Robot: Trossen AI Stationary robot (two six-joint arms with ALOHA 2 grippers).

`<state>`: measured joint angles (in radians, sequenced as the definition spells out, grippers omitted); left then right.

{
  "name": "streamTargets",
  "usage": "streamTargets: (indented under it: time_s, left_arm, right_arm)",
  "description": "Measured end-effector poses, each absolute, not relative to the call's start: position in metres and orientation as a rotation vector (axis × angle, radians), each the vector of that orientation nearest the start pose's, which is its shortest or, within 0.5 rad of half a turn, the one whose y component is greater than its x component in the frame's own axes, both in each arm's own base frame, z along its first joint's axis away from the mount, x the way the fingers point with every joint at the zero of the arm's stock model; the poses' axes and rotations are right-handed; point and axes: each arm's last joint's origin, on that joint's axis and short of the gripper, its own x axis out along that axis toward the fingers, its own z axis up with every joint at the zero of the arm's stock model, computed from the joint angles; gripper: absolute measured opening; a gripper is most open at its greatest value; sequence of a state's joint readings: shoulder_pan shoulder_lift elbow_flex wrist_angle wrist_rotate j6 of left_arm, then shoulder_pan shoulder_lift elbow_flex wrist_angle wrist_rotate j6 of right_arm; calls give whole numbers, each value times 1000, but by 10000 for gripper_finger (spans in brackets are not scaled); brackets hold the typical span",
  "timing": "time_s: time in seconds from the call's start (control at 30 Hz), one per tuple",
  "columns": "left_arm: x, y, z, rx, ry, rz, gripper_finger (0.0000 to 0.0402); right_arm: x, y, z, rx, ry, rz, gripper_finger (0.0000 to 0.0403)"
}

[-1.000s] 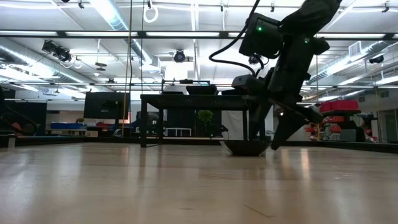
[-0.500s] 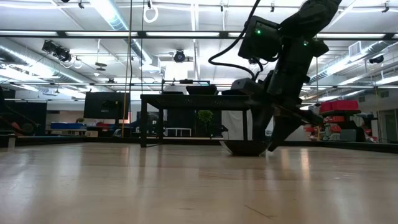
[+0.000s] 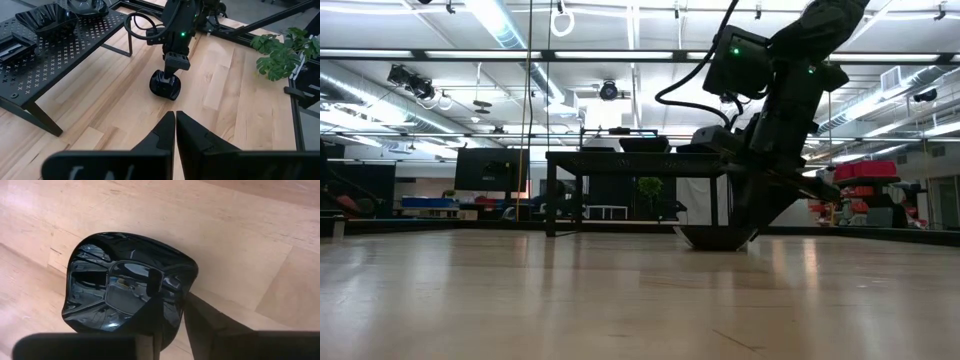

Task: Pick & Place Mini shaped plates
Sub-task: Stack the leaf shaped plate on top of the other leaf shaped plate on the shelf

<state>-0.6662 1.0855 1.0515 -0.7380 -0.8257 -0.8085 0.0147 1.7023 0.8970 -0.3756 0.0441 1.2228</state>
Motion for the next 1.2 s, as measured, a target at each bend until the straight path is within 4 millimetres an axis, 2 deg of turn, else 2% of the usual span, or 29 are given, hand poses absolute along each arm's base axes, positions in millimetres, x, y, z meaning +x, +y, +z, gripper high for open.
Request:
streamTargets:
  time_s: [0.77,1.2]
  left_arm:
    - [175,-111,328,-261,458,359,18]
    - [175,-111,328,-281,455,364,18]
  right_arm:
    - [305,3,141,1026,990,-748,5]
    - [305,3,141,1027,988,-746,2]
